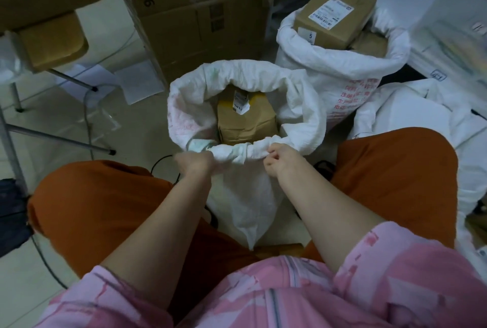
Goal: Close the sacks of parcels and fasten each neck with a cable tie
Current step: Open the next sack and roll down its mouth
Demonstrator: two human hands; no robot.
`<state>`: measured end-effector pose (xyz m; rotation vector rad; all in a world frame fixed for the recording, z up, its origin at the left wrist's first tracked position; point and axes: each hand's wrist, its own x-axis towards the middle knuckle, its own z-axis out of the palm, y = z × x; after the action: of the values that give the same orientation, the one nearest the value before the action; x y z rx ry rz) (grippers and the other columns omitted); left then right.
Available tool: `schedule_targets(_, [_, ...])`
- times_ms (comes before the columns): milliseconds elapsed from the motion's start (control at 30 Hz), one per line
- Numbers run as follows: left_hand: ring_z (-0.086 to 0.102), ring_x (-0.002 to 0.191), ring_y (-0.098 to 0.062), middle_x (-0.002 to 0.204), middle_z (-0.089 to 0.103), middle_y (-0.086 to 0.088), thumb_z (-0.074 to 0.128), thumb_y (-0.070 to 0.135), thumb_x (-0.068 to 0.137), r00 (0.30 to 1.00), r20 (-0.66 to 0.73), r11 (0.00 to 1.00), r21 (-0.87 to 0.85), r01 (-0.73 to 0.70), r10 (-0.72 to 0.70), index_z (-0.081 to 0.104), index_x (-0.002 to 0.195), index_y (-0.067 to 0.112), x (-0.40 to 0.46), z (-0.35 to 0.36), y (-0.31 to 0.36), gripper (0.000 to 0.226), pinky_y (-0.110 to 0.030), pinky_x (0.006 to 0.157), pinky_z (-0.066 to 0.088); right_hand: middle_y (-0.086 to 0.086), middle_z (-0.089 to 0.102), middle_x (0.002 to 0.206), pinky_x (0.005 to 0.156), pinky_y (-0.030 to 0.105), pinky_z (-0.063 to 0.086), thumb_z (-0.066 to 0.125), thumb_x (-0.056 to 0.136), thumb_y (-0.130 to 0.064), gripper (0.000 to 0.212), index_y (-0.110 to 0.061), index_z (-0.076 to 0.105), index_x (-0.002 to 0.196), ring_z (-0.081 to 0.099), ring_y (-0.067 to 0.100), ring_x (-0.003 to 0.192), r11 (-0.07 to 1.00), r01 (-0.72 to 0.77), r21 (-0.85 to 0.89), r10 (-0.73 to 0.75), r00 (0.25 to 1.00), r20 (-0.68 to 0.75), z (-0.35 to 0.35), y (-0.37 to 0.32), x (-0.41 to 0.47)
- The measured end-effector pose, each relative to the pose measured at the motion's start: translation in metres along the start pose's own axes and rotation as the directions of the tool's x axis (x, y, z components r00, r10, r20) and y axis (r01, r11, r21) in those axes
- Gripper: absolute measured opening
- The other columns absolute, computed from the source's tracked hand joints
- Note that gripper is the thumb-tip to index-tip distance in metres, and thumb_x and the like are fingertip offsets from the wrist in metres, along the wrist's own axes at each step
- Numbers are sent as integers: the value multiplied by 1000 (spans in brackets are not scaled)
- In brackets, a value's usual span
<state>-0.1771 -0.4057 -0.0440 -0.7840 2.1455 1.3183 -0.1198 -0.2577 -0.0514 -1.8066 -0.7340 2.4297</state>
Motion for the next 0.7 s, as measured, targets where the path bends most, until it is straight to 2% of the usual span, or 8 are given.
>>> schedule_targets(67, [56,102,-20,132,47,-5,58,5,87,842,-173,835,332,-438,510,45,130,13,-13,-4,10,46,-33,81,47,-4,28,60,26,12,16,40,89,7,33,-14,35,63,26,3,27,999,-32,40,30,999,35,-4,4,0])
schedule_targets(100, [56,104,-18,131,49,-2,58,5,86,714,-23,657,414,-630,700,48,129,16,-21,-4,16,45,-32,83,47,-3,29,59,27,12,16,42,88,7,31,-14,39,66,26,3,30,999,-29,15,28,996,85,-7,7,-1])
schedule_targets(167, [57,112,-20,126,58,-3,65,12,85,616,417,410,485,-772,668,58,124,15,-31,3,31,40,-33,89,48,-3,31,53,26,14,16,42,88,7,29,-14,41,69,27,3,29,1000,12,-27,-8,987,159,-7,12,-2])
schedule_targets(267, [65,85,-23,93,70,-9,72,26,78,657,683,208,626,-751,319,72,96,9,-26,18,49,25,-31,69,49,-5,29,40,25,14,14,37,88,7,32,-16,37,65,25,2,26,997,53,-47,-38,961,273,-8,17,-5])
schedule_targets(400, [62,84,-23,89,64,-5,70,24,79,656,590,38,730,-683,471,66,92,15,-26,35,46,16,-28,62,42,-1,38,47,25,14,16,37,89,8,27,-13,41,73,35,3,28,989,86,-118,-48,956,290,-19,5,-5])
schedule_targets(467, [62,92,-28,100,64,-6,56,14,88,544,548,-111,763,-637,636,58,102,16,-30,40,33,14,-32,64,38,6,53,68,29,14,23,51,87,1,9,-7,51,91,54,7,39,936,202,-287,-163,975,152,-14,-8,-12])
schedule_targets(567, [63,85,-29,99,61,-5,49,6,89,397,585,-256,735,-627,707,55,104,15,-25,43,16,18,-33,58,32,3,52,104,61,25,45,76,73,-20,65,-2,41,124,58,16,87,709,482,-515,-603,792,-89,-8,-32,-18])
schedule_targets(700, [47,36,-25,62,52,-4,78,-2,56,227,582,-332,694,-639,781,58,71,13,-18,39,11,29,-21,41,13,9,57,120,82,37,46,73,79,-33,56,-6,49,123,56,28,110,323,428,-844,-781,624,17,-1,-54,-22])
